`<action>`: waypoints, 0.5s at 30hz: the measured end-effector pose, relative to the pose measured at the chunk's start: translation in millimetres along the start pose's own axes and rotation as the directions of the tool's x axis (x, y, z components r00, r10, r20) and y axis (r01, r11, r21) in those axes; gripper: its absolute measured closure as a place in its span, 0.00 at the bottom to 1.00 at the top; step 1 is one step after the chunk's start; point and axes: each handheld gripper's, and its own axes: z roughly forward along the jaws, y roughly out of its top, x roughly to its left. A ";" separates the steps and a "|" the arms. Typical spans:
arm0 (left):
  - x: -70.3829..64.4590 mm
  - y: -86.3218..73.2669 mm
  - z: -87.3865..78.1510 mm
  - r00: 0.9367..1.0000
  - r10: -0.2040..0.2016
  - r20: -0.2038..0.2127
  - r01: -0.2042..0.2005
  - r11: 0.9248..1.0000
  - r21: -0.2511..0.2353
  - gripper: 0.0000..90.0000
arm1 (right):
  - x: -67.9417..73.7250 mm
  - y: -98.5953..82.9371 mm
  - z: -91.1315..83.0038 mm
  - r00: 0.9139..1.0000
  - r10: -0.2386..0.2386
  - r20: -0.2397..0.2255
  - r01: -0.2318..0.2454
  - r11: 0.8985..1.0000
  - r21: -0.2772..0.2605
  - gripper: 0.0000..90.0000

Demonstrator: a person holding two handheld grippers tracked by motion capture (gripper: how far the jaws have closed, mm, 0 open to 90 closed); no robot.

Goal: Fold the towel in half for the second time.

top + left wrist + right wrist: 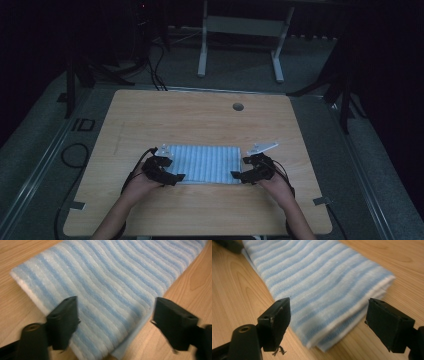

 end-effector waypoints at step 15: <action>1.3 -53.5 -29.7 0.995 -0.086 -0.050 0.074 0.976 -0.206 0.03 | -12.0 -44.2 -29.5 0.995 0.035 0.095 -0.024 0.993 -0.119 0.14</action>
